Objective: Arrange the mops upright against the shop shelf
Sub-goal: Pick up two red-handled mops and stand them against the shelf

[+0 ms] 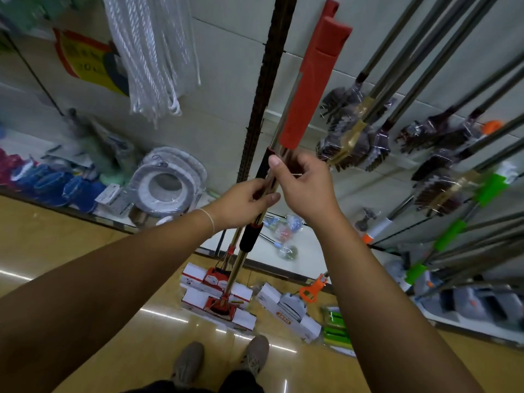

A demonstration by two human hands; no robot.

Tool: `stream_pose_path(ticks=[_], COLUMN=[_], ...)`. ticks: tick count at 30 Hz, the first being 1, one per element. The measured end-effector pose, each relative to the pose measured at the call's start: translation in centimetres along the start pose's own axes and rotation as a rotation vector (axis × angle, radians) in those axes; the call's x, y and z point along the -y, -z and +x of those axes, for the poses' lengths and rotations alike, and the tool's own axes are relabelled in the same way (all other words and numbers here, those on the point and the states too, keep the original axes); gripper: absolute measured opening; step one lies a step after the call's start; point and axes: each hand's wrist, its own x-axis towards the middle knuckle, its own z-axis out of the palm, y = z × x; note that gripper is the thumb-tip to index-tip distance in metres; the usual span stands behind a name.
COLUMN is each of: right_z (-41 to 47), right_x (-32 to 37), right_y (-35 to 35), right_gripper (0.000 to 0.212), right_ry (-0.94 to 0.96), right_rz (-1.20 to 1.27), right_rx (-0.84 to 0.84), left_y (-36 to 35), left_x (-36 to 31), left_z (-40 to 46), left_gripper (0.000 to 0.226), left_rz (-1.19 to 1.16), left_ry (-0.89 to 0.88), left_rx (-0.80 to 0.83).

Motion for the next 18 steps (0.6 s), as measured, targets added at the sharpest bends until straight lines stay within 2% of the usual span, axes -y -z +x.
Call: stream_pose_path(ticks=[5, 10, 18], right_z=[-3.4, -6.8, -9.9], right_x=[1.8, 4.8, 10.2], right_y=[-0.3, 0.8, 6.8], right_gripper=[0.01, 0.008, 0.016], right_ry=[-0.023, 0.006, 0.134], right_rz=[0.041, 0.09, 0.033], right_rx=[-0.044, -0.101, -0.369], left_y=[-0.3, 0.1, -1.1], left_x=[-0.4, -2.8, -11.7], left_z=[-2.5, -5.0, -6.2], left_gripper=[0.037, 0.057, 0.031], left_rz=[-0.006, -0.029, -0.111], left_ry=[-0.074, -0.196, -0.358], left_rx=[0.003, 0.016, 0.042])
